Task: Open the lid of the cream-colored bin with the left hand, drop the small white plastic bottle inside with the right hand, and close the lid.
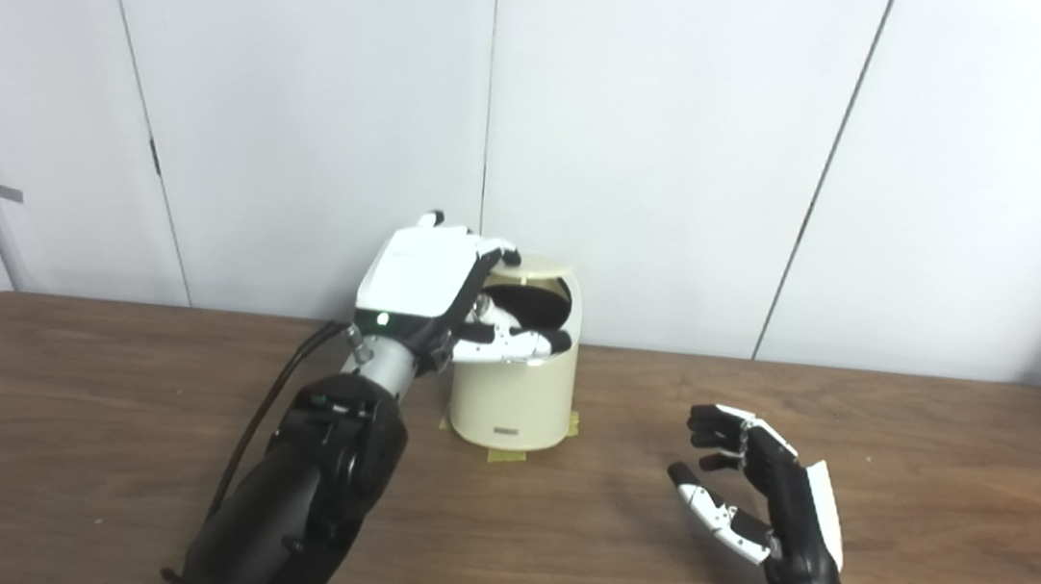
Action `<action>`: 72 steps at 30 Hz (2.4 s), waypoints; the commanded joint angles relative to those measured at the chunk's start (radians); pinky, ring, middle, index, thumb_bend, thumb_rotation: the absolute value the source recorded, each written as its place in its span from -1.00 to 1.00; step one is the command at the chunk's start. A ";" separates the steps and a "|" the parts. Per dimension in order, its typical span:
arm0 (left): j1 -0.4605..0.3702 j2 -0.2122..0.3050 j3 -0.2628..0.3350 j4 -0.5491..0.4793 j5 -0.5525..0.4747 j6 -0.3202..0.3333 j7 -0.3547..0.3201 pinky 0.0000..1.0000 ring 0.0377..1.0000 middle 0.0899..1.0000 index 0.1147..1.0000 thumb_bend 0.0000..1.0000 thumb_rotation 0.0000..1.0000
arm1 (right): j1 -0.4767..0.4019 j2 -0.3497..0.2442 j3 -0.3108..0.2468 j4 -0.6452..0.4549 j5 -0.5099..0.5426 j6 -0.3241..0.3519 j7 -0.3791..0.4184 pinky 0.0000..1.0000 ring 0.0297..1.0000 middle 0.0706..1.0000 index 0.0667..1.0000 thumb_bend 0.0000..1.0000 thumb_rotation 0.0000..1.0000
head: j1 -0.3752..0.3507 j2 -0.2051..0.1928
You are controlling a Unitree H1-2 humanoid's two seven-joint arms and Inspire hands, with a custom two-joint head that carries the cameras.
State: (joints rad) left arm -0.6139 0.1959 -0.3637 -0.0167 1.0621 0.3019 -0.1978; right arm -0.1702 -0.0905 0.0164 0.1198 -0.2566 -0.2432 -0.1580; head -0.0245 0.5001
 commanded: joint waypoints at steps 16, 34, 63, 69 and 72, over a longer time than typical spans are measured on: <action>-0.014 0.079 -0.060 0.039 0.112 -0.057 -0.018 1.00 0.79 0.61 0.59 0.65 0.76 | -0.003 0.025 0.007 0.006 0.019 -0.016 0.001 0.14 0.31 0.31 0.30 -0.50 -0.60 | -0.009 0.004; -0.044 0.175 -0.260 0.254 0.366 -0.161 0.029 1.00 0.77 0.61 0.53 0.67 0.67 | -0.005 0.033 0.009 -0.012 0.023 0.007 0.004 0.15 0.30 0.31 0.30 -0.53 -0.55 | -0.023 0.015; 0.042 0.041 -0.030 0.092 0.097 -0.078 0.137 1.00 1.00 1.00 1.00 0.67 0.85 | -0.013 0.039 0.007 0.004 0.028 -0.001 -0.001 0.14 0.28 0.30 0.29 -0.51 -0.60 | -0.021 0.006; 0.058 0.011 0.011 0.074 0.048 -0.068 0.174 1.00 1.00 1.00 1.00 0.59 0.83 | -0.011 0.035 0.008 0.003 0.028 -0.005 0.001 0.15 0.30 0.31 0.29 -0.52 -0.63 | -0.021 0.005; 0.075 -0.014 0.052 0.052 -0.009 -0.090 0.235 1.00 1.00 1.00 1.00 0.51 0.79 | -0.010 0.036 0.007 0.004 0.034 -0.003 0.004 0.15 0.30 0.31 0.29 -0.51 -0.63 | -0.020 0.006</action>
State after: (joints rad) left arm -0.5005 0.1887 -0.3315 0.0715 1.0731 0.2236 -0.0266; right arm -0.1703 -0.0596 0.0217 0.1198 -0.2240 -0.2180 -0.1530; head -0.0445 0.5047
